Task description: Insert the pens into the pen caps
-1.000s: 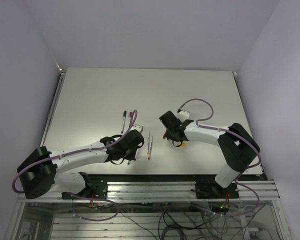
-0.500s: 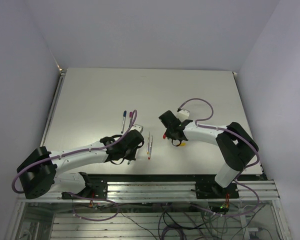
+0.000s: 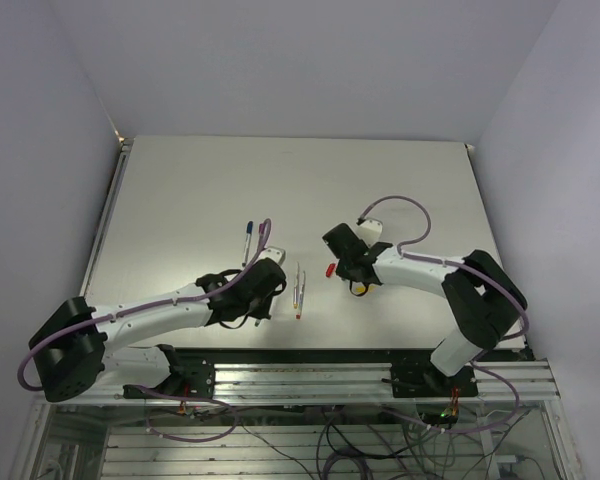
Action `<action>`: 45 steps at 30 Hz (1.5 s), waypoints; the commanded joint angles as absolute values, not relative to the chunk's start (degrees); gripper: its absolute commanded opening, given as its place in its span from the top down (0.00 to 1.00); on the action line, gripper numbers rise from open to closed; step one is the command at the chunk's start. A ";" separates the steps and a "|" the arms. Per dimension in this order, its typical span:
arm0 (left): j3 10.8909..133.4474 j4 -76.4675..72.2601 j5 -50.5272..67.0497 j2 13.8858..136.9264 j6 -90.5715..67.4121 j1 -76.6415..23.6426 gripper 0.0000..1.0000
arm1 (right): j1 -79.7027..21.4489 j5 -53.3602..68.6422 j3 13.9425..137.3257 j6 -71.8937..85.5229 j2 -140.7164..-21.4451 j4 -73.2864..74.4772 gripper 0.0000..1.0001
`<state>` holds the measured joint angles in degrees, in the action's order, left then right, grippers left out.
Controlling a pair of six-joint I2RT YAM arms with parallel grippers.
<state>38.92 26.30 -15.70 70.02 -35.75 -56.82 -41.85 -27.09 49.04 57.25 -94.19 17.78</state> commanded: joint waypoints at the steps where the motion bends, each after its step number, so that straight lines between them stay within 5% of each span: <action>1: 41.80 24.35 -18.87 68.04 -33.46 -56.69 0.93 | -41.45 -32.83 49.46 51.10 -87.48 19.99 1.00; 19: 43.78 -4.38 -8.92 64.97 -28.13 -56.69 0.93 | -41.41 -18.41 39.92 31.27 -55.30 -9.24 1.00; 27: 39.60 -18.77 -3.06 61.21 -29.62 -56.71 0.93 | -41.40 -12.15 38.04 29.36 -52.27 -21.84 1.00; 45: 39.65 -22.13 -1.58 61.07 -31.29 -56.78 0.93 | -41.42 -8.44 34.20 30.46 -52.69 -37.28 1.00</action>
